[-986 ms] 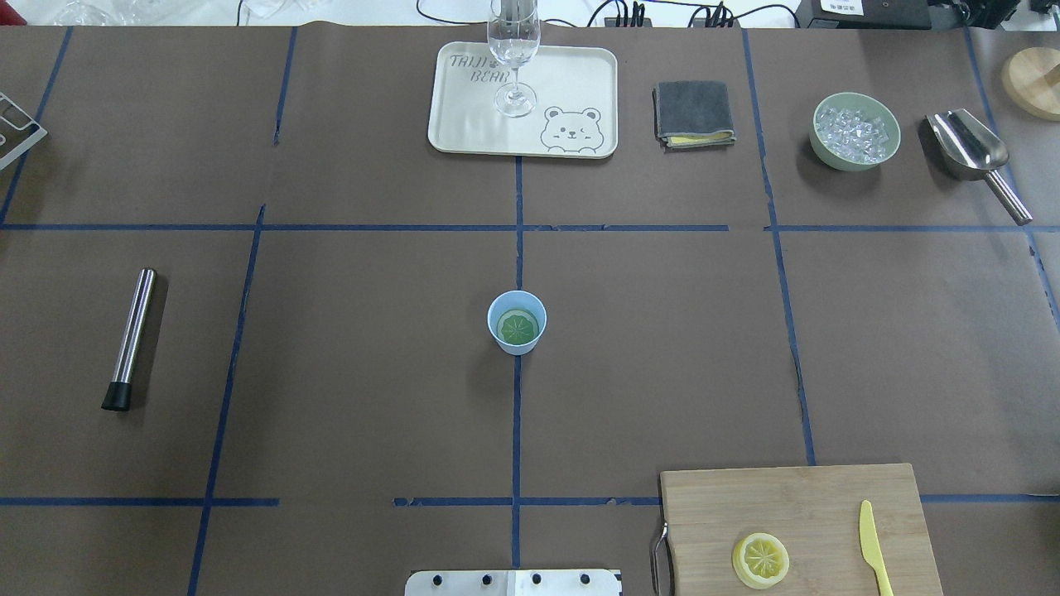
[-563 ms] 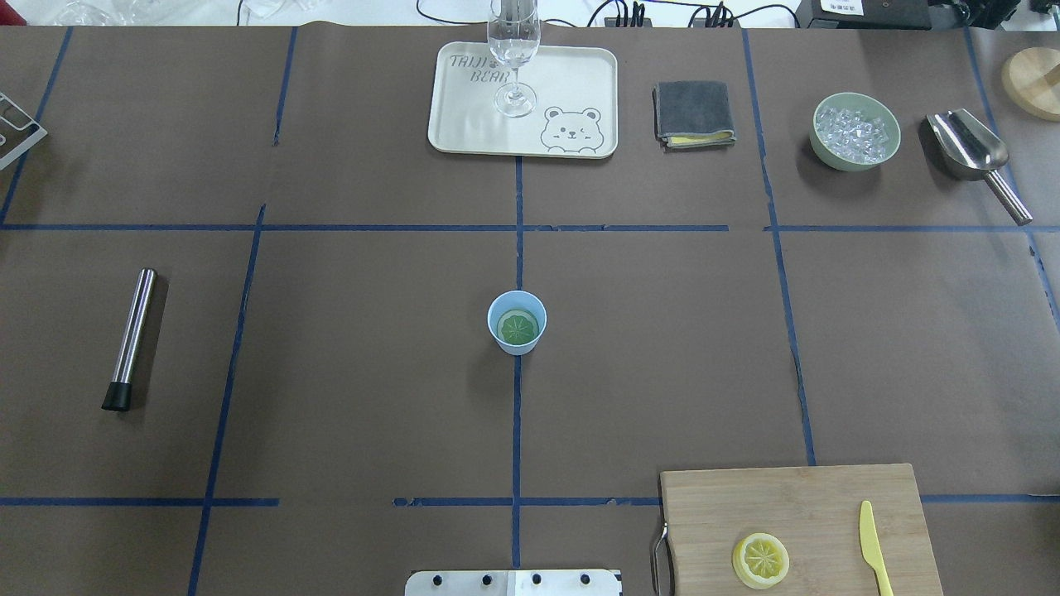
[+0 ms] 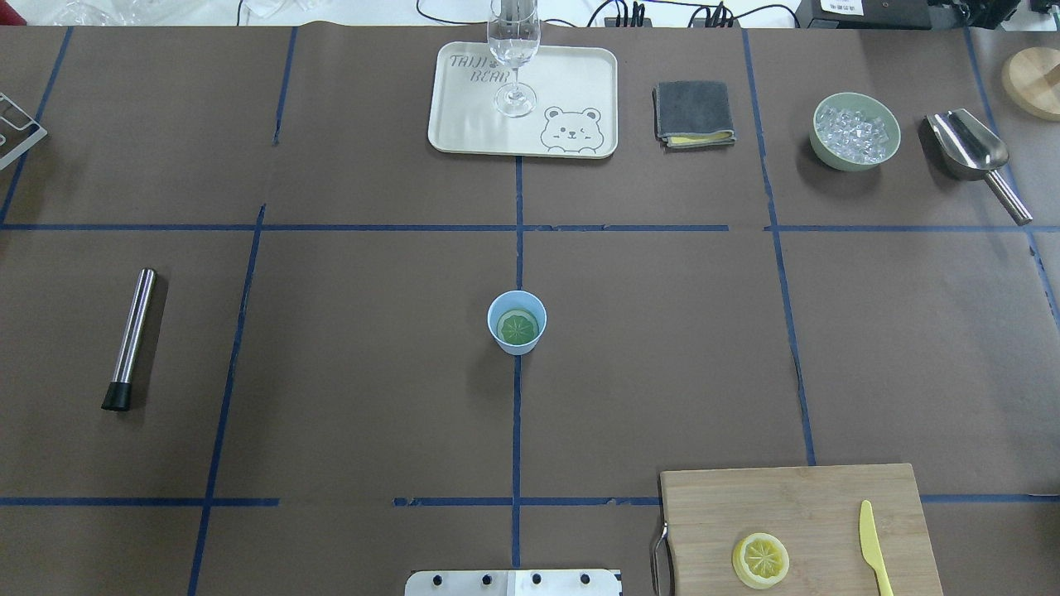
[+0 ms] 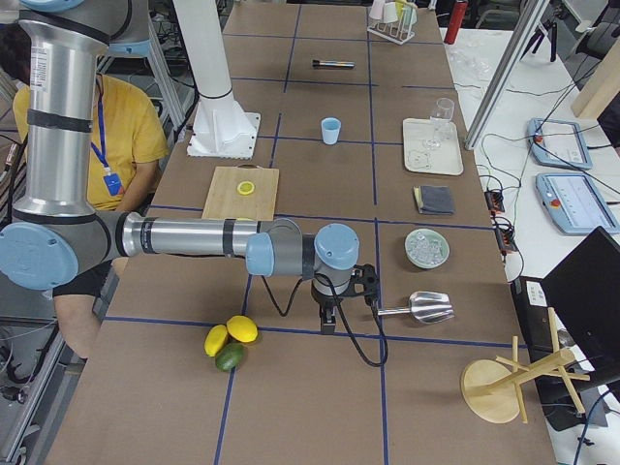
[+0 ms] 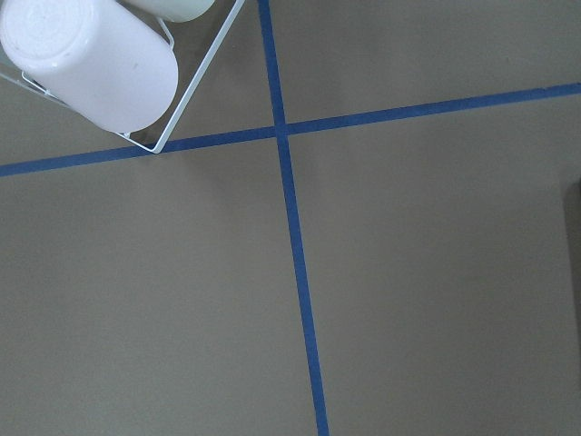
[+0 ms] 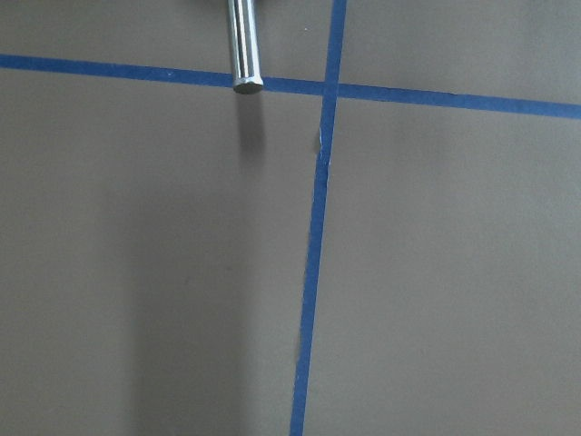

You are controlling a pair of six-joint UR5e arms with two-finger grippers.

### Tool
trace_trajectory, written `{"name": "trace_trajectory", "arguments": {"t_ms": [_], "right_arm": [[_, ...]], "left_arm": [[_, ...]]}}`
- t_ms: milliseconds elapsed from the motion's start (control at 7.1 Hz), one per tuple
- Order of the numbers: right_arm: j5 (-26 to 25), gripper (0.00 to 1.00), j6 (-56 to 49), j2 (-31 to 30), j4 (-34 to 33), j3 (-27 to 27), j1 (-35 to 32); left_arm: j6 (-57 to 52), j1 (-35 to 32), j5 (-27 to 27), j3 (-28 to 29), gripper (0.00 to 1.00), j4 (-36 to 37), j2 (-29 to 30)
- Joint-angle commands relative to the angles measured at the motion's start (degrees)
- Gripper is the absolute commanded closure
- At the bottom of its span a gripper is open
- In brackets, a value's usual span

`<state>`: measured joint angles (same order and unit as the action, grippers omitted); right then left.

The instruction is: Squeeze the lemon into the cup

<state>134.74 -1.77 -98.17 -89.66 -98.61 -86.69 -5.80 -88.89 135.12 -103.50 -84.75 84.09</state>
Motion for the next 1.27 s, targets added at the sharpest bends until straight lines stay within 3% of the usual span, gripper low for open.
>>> {"name": "trace_trajectory", "arguments": {"t_ms": [0,1127], "right_arm": [[0.0,0.00,0.0,0.0,0.0,0.0,-0.1],[1.6,0.00,4.1,-0.1,-0.3,-2.6,0.0]], "left_arm": [[0.0,-0.1,0.3,0.1,0.00,0.1,-0.1],[-3.5,-0.1,1.9,1.1,0.00,1.8,0.1]]}}
